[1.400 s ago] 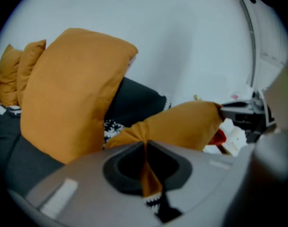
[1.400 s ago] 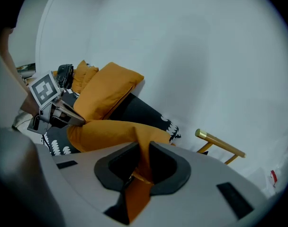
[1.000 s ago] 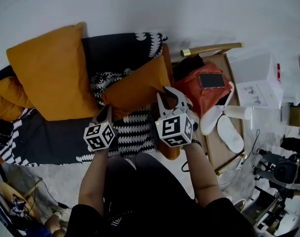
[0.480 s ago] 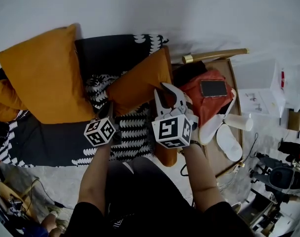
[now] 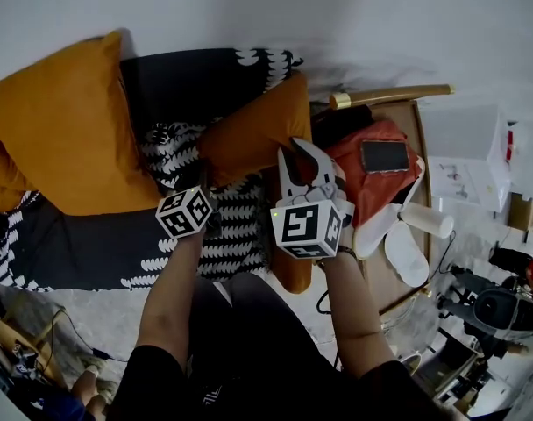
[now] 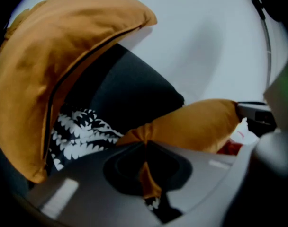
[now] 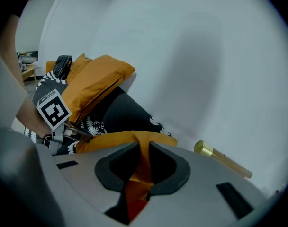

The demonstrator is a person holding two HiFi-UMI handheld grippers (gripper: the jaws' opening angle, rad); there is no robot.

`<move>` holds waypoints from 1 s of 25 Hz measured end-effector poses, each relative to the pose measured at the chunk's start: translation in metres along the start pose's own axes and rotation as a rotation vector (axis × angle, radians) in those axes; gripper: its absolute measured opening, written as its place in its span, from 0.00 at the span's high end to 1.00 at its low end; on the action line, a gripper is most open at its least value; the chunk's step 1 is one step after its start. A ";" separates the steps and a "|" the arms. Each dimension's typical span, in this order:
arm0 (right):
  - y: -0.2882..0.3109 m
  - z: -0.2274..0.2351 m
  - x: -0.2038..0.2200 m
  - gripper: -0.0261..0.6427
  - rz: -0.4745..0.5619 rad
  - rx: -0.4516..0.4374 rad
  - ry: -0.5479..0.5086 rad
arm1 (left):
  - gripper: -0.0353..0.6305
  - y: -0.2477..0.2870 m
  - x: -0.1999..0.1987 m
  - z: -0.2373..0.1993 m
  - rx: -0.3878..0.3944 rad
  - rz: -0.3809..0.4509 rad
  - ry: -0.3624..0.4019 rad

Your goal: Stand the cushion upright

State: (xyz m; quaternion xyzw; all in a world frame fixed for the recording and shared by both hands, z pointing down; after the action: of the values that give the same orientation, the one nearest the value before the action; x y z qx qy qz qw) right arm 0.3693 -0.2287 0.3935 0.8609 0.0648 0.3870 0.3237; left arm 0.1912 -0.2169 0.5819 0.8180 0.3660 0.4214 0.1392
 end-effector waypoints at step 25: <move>0.028 -0.018 0.071 0.88 -0.159 -0.028 0.045 | 0.89 0.046 0.029 -0.021 0.120 -0.112 0.063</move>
State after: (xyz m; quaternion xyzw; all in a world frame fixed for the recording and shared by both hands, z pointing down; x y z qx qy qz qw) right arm 0.4019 -0.2154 0.4640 0.8395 0.1348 0.3802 0.3640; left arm 0.2075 -0.2298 0.6362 0.7896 0.4398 0.4158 0.1016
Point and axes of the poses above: the fingertips, and each gripper's own axes: y forward along the fingers, z to its right, x out of its underside, the point moved 5 cm from there along -y, backward along the fingers, and after that the axes turned 2 degrees about x, right-handed, at the moved point
